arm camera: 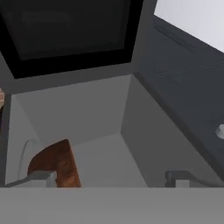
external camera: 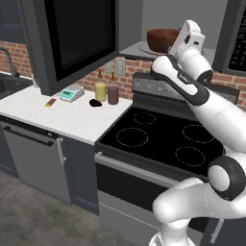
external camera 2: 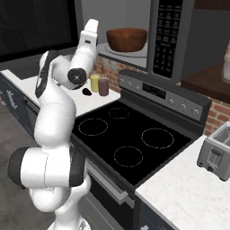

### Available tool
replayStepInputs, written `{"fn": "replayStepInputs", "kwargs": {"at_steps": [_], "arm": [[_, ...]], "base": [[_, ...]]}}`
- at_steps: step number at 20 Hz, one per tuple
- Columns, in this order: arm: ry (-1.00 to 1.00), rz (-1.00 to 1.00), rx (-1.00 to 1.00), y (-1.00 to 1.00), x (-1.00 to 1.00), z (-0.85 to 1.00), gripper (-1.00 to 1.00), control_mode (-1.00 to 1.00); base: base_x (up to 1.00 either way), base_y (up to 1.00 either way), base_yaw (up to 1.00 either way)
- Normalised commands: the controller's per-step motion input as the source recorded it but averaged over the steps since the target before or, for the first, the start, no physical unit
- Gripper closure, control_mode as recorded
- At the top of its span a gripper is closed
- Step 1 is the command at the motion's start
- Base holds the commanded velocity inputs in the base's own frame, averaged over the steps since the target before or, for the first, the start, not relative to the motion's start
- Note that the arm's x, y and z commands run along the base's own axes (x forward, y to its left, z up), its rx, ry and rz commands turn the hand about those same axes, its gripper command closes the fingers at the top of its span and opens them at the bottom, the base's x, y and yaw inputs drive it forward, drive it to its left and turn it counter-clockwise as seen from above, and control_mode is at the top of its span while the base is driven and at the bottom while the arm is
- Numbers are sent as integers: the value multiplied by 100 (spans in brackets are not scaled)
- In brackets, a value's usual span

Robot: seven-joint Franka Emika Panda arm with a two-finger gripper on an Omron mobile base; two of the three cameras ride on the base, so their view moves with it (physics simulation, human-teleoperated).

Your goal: Pick the corn from the sink and place it in the bowl. Then pick the bowl and place it in the microwave. Then close the microwave door and press the start button.

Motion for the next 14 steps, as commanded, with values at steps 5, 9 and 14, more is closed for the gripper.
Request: {"fn": "replayStepInputs", "kwargs": {"at_steps": [5, 9, 14], "arm": [[8, 0, -5, 4, -100, 54, -100, -100], [21, 0, -9, 5, -100, 64, -100, -100], [29, 0, -12, 21, -100, 69, -100, -100]], "base": [[0, 0, 0], [0, 0, 0], [0, 0, 0]]}}
